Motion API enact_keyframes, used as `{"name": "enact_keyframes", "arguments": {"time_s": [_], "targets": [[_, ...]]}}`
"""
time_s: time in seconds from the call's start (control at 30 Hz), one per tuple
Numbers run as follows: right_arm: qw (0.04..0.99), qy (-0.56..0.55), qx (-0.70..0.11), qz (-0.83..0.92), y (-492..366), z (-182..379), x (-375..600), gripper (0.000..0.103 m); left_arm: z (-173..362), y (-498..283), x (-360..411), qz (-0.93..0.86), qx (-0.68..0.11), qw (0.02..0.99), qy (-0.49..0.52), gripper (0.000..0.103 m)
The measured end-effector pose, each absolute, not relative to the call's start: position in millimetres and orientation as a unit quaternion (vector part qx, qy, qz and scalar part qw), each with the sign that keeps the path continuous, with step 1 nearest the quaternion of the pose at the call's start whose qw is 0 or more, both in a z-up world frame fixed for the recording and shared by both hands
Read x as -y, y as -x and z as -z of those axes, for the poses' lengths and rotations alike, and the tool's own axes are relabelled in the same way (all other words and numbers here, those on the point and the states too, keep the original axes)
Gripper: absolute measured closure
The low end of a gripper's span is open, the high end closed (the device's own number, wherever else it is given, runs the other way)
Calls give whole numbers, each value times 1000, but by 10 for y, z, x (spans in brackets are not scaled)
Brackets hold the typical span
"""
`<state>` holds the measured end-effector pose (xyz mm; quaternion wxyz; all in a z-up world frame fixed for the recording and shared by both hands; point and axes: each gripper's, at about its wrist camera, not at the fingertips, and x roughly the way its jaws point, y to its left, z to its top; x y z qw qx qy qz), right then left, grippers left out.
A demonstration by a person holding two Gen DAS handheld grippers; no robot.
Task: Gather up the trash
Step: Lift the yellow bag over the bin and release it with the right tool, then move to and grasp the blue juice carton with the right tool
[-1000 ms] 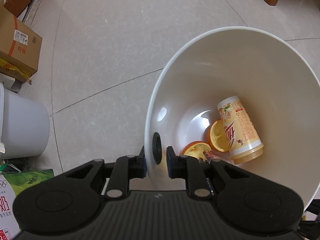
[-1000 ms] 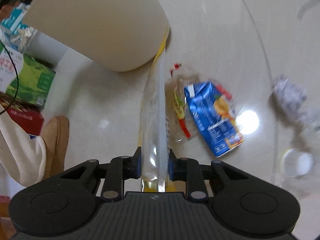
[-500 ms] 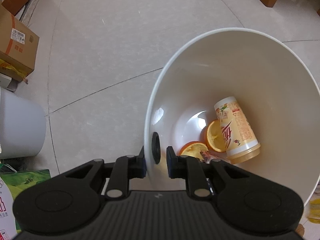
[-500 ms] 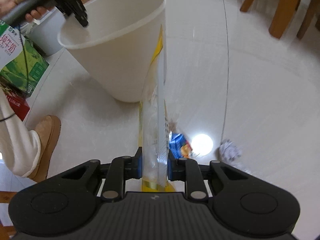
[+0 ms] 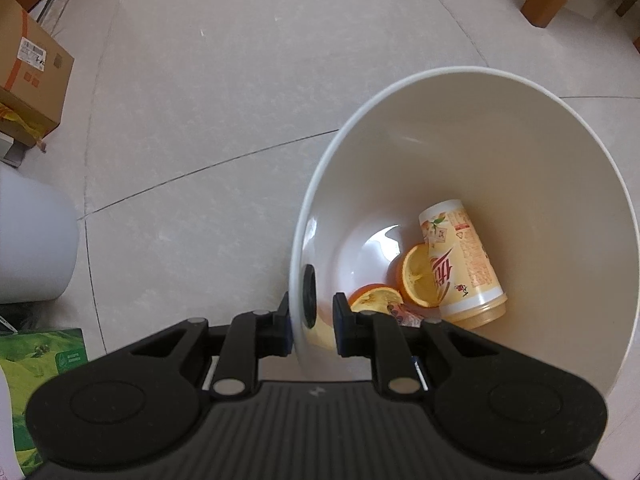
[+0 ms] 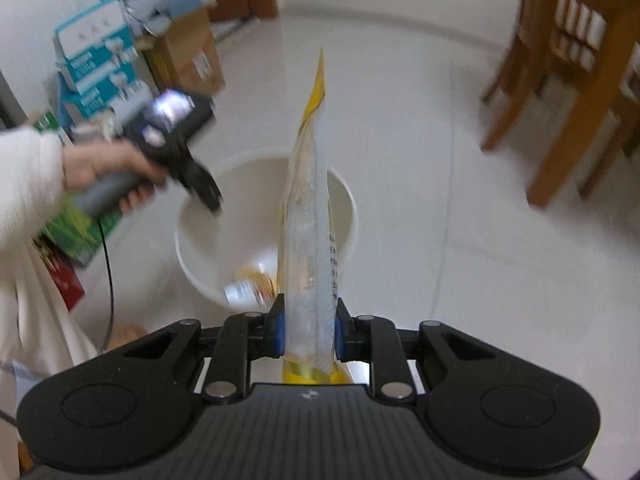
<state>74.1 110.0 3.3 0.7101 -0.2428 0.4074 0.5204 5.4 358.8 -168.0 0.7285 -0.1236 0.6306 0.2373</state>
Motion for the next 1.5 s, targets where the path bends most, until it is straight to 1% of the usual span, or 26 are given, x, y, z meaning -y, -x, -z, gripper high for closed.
{"name": "enact_keyframes", "arguments": {"time_s": [0.17, 0.33, 0.4, 0.43, 0.47, 0.53, 0.67, 0.73, 0.87, 0.97, 1.17, 1.27, 1.37, 1.5], "targets": [[701, 249, -394, -540, -754, 86, -1722, 78, 1640, -36, -3612, -229, -632, 729, 131, 87], [702, 235, -403, -538, -866, 271, -2064, 77, 1604, -20, -3631, -222, -630, 731, 136, 87], [705, 239, -407, -529, -885, 330, -2125, 71, 1601, -17, -3629, -219, -631, 732, 133, 87], [708, 243, -405, -525, -879, 362, -2149, 57, 1602, -16, -3630, -218, -631, 733, 134, 87], [711, 250, -401, -521, -864, 392, -2169, 40, 1599, -14, -3633, -217, -630, 733, 136, 87], [718, 265, -386, -516, -815, 429, -2175, 30, 1593, -12, -3647, -214, -630, 733, 137, 87], [718, 280, -392, -502, -794, 480, -2167, 21, 1588, -1, -3675, -208, -629, 736, 139, 87], [722, 289, -389, -494, -787, 488, -2132, 21, 1597, -2, -3698, -204, -630, 736, 140, 87], [738, 290, -393, -467, -793, 496, -1974, 14, 1587, 3, -3741, -206, -627, 737, 148, 87], [750, 299, -392, -441, -772, 521, -1774, 12, 1575, 34, -3753, -207, -623, 738, 154, 87], [777, 308, -387, -391, -672, 661, -1158, 0, 1587, 26, -3675, -213, -626, 738, 136, 87], [778, 308, -408, -365, -659, 899, -858, 0, 1600, 26, -3653, -213, -625, 738, 137, 87], [776, 316, -410, -359, -591, 1210, -592, 0, 1603, 30, -3648, -213, -624, 739, 137, 87], [754, 303, -457, -360, -561, 1889, -314, 0, 1599, 27, -3602, -216, -625, 740, 124, 87]]}}
